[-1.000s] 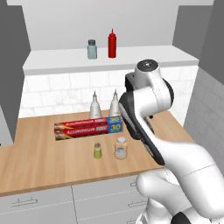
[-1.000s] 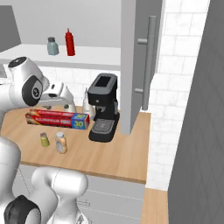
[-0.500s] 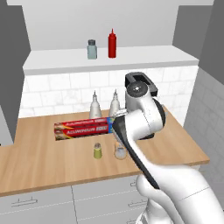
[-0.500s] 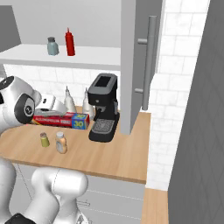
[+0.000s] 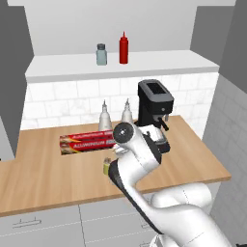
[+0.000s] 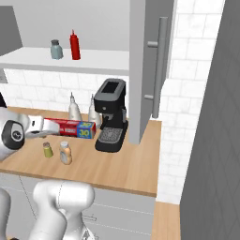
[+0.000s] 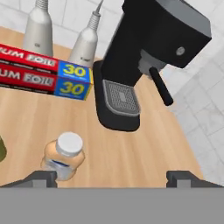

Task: Put the shaker and condiment bottle from the counter next to their counterparts in the cabinet.

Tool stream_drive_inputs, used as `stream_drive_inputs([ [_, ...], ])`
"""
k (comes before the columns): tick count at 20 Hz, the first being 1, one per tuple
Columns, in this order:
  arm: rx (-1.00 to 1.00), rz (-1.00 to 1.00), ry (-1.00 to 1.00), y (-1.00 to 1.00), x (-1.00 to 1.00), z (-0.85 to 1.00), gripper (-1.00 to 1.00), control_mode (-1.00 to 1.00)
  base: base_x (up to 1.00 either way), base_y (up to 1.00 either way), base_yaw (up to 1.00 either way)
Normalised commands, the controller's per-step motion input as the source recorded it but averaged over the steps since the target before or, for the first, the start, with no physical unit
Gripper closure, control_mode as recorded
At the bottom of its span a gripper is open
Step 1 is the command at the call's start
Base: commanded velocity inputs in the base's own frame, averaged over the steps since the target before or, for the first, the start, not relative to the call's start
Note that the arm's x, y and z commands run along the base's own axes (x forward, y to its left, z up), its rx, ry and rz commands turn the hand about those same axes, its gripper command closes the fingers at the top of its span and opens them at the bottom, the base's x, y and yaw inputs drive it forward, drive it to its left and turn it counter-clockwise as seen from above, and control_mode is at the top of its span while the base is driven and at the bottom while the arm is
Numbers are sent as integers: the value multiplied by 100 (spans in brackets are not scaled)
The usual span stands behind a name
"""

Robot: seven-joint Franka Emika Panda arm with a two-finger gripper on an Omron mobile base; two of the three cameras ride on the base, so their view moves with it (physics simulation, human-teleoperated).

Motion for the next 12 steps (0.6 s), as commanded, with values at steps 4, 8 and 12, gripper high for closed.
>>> stream_drive_inputs([
  [4, -8, -1, -7, 38, 0, -11, -100, -100, 0, 0, 0],
  [8, -10, -1, -1, 40, -1, -26, -100, -100, 0, 0, 0],
  [12, -7, -7, -23, 63, -1, -22, -100, -100, 0, 0, 0],
])
